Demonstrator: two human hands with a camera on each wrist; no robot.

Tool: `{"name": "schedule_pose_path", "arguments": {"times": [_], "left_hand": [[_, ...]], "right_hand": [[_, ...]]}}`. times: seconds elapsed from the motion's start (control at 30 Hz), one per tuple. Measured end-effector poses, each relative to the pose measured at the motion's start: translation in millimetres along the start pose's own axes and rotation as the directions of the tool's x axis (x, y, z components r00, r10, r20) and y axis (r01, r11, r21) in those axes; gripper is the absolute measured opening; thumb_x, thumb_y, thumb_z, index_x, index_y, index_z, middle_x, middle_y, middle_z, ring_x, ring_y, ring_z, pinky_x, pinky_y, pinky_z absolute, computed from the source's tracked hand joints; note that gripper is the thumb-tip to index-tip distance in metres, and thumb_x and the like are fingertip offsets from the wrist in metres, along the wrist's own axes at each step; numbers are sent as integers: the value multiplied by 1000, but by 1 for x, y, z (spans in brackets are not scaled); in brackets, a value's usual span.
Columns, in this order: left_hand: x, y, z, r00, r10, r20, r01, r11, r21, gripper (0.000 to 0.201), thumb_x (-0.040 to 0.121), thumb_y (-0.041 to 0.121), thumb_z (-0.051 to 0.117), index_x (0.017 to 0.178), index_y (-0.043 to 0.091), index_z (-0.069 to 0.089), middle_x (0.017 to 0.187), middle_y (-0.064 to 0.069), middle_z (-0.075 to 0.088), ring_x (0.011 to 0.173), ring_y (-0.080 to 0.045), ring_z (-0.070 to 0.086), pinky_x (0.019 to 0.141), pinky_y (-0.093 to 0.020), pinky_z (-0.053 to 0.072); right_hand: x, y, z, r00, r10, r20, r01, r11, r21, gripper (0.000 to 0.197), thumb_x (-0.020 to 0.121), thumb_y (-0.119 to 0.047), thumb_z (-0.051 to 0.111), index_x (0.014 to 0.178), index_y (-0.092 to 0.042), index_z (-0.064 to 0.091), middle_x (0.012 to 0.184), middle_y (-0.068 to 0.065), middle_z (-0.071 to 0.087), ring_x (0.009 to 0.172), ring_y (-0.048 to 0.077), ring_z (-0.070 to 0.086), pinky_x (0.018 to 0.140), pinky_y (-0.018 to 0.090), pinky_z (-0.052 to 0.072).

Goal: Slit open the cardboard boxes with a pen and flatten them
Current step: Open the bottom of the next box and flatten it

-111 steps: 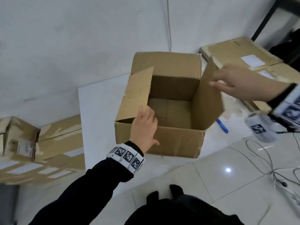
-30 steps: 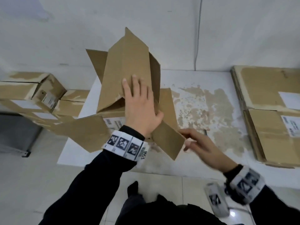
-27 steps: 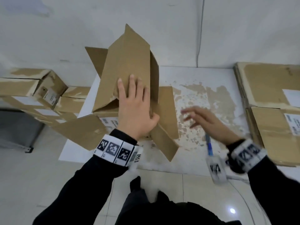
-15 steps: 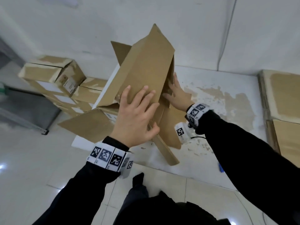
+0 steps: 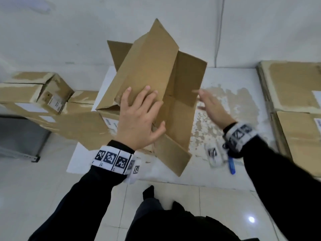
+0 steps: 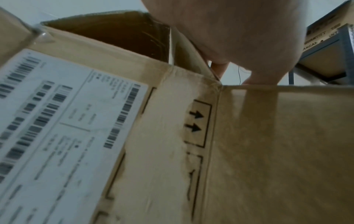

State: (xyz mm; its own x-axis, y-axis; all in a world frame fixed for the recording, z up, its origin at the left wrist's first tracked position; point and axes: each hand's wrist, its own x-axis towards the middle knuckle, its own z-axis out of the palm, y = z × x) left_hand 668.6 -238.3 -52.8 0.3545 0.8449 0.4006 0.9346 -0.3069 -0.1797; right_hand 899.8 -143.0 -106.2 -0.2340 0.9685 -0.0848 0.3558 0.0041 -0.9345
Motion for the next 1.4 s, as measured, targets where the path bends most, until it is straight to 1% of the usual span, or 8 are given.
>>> {"name": "schedule_pose_path", "arguments": {"times": [0.1, 0.17, 0.4, 0.57, 0.77, 0.97, 1.13, 1.4], "left_hand": [[31, -3, 19, 997, -12, 77, 12, 1000, 1, 55, 88, 57, 39, 118, 18, 62, 134, -4, 56, 134, -25, 40, 112, -54, 11], [54, -5, 37, 988, -11, 156, 8, 1000, 20, 63, 92, 61, 27, 122, 17, 61, 140, -6, 51, 138, -26, 34, 113, -54, 6], [86, -9, 123, 896, 106, 432, -142, 988, 52, 97, 81, 81, -1, 148, 19, 31, 159, -11, 13, 148, -28, 2, 117, -52, -7], [60, -15, 178, 755, 194, 626, -258, 966, 11, 100, 78, 86, 17, 154, 21, 8, 159, -11, -9, 147, -27, -13, 118, -47, -10], [4, -6, 189, 792, 216, 571, -149, 975, -163, 76, 95, 50, 36, 152, 13, 4, 159, -13, -14, 145, -28, -17, 114, -47, -13], [-52, -41, 208, 731, 185, 657, 83, 932, -354, 67, 98, 53, 21, 150, 29, -14, 155, -4, -27, 143, -21, -25, 117, -43, -14], [-82, -120, 220, 757, -15, 653, 286, 906, -311, 75, 88, 69, 8, 150, 32, -13, 158, -3, -21, 145, -22, -21, 117, -45, -11], [5, -96, 188, 897, -55, 438, 265, 860, -435, 40, 97, 37, 30, 121, 14, 52, 126, -5, 48, 120, -21, 37, 106, -37, 26]], "right_hand": [[-88, 5, 42, 989, -11, 149, -38, 946, 321, 62, 79, -75, 42, 127, -36, 48, 132, -9, 53, 120, 6, 53, 97, 22, 46], [-111, 16, 74, 987, 2, 161, -45, 963, 267, 44, 89, -45, 57, 129, -29, 46, 124, -12, 58, 111, -2, 57, 90, 17, 48], [-53, 57, 81, 926, 319, -200, -251, 919, 305, 38, 94, -14, 53, 131, -15, 47, 120, 1, 61, 108, 17, 60, 91, 38, 52], [-31, 79, 83, 863, 460, -208, -442, 888, 128, 52, 91, -17, 58, 139, -12, 39, 130, 10, 55, 118, 27, 54, 99, 36, 45], [-26, 77, 111, 843, 337, -420, -507, 760, -407, 68, 87, -10, 59, 145, -6, 24, 147, 16, 29, 135, 32, 29, 110, 37, 27], [-19, 84, 182, 973, 199, 120, -56, 703, -709, 56, 101, -43, 23, 151, -28, 4, 159, -3, -8, 145, 13, -13, 115, 42, -14], [-38, 99, 155, 954, 281, -104, -260, 605, -753, 59, 99, -51, 19, 149, -37, -9, 156, -5, -22, 142, 17, -24, 115, 38, -13], [46, 63, 157, 941, 192, -278, -330, 694, -640, 47, 94, -28, 42, 140, -15, 37, 154, 11, 21, 143, 27, 16, 117, 44, 13]]}}
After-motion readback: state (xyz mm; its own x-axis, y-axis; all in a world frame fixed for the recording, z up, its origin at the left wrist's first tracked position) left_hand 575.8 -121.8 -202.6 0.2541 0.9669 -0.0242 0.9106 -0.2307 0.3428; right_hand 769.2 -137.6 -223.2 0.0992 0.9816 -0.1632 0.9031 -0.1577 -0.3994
